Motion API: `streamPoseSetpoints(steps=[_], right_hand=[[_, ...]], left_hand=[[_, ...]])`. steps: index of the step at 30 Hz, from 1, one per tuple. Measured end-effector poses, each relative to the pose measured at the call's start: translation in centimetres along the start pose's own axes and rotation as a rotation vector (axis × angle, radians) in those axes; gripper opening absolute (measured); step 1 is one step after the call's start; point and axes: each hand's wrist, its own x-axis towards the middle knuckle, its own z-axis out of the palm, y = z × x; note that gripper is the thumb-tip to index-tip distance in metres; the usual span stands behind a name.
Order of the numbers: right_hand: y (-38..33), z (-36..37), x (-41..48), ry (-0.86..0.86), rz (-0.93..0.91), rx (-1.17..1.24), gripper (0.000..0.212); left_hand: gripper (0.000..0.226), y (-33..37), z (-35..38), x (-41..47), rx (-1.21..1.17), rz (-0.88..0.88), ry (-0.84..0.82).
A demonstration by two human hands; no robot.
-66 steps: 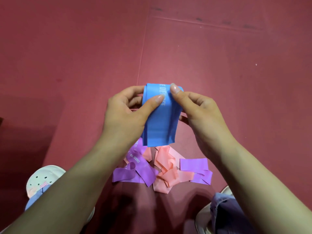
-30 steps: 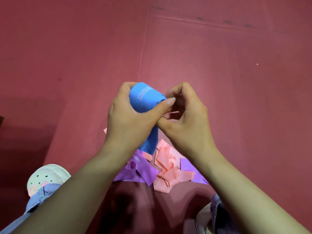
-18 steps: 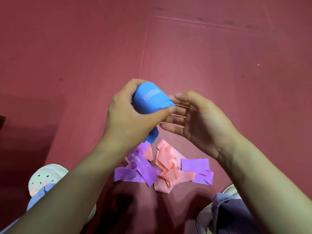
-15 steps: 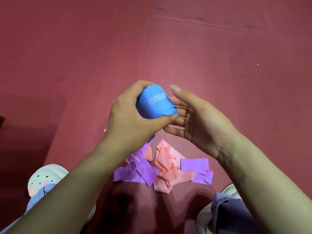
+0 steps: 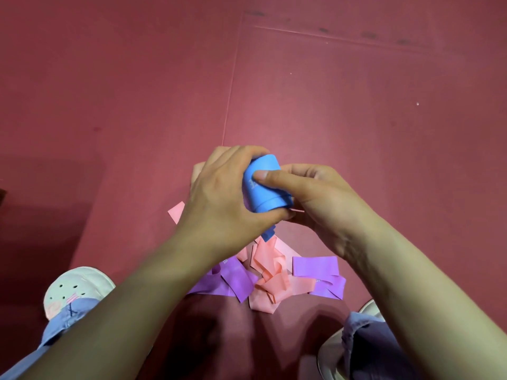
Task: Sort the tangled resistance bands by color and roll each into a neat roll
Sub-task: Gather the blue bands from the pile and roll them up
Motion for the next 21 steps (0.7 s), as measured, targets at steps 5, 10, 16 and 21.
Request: streamPoseSetpoints(steps=[5,10,16,21], right_hand=[[-0.11,-0.04,0.09,-0.048,0.025,-0.003,0.040],[-0.09,-0.43,0.15,-0.135,0.068,-0.058,0.034],[-0.14,-0.13,0.00,-0.089,0.043,-0.021,0.033],[0.18,0.19,0.21,-0.036,0.068,-0.080,0.053]], left_hand=[[0.050,-0.30,-0.10,0.19,-0.074,0.033,0.056],[0.048,-0.57,-0.02,0.27,-0.101,0.089,0.016],[0.075,-0.33,-0.12,0.13,-0.102,0.011,-0.072],[0.065,-0.14,0.15,0.11,-0.044,0.029,-0.067]])
